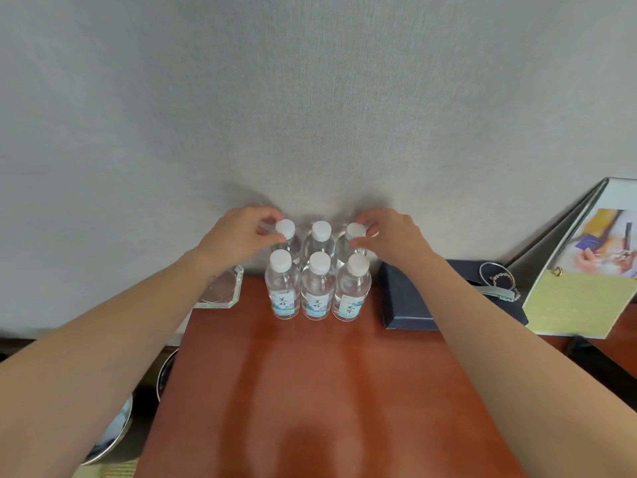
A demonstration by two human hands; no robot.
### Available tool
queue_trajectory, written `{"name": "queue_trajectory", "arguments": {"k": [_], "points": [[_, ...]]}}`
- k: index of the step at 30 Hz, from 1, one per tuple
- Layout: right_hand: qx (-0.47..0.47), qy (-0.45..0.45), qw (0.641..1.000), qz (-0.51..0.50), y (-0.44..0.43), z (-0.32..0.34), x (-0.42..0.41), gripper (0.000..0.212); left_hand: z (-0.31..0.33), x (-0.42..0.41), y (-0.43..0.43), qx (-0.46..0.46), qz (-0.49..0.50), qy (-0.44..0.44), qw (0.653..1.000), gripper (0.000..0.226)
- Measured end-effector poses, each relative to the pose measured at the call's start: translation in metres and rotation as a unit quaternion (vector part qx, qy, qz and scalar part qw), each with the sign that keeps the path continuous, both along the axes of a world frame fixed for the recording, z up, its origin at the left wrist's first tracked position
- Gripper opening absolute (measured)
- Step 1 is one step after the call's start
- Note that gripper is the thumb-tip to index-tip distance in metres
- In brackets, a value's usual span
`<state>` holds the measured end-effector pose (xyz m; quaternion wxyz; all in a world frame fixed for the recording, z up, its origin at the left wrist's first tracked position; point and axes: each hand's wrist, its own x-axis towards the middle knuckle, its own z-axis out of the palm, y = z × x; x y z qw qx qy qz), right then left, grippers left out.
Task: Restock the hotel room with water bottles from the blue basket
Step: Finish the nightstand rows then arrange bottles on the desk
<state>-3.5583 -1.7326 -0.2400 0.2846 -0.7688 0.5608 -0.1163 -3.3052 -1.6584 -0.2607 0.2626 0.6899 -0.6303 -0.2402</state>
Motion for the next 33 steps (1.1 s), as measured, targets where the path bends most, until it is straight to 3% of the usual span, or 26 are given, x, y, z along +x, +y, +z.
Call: {"name": "queue_trajectory", "arguments": {"k": [12,25,33], "points": [[-0.055,0.028,0.998,0.015,-0.002,-0.011,0.007,0.035,-0.005,-0.009,-0.005,-0.017,0.007,-0.032,0.999,0.026],[-0.052,0.027,0.998,0.018,0.0,-0.009,0.006,0.028,-0.008,-0.006,-0.005,-0.025,-0.036,-0.017,0.999,0.026],[-0.087,0.082,0.992,0.037,0.0,0.005,0.01,0.043,-0.007,-0.002,-0.008,-0.008,-0.048,-0.009,0.999,0.037]]}}
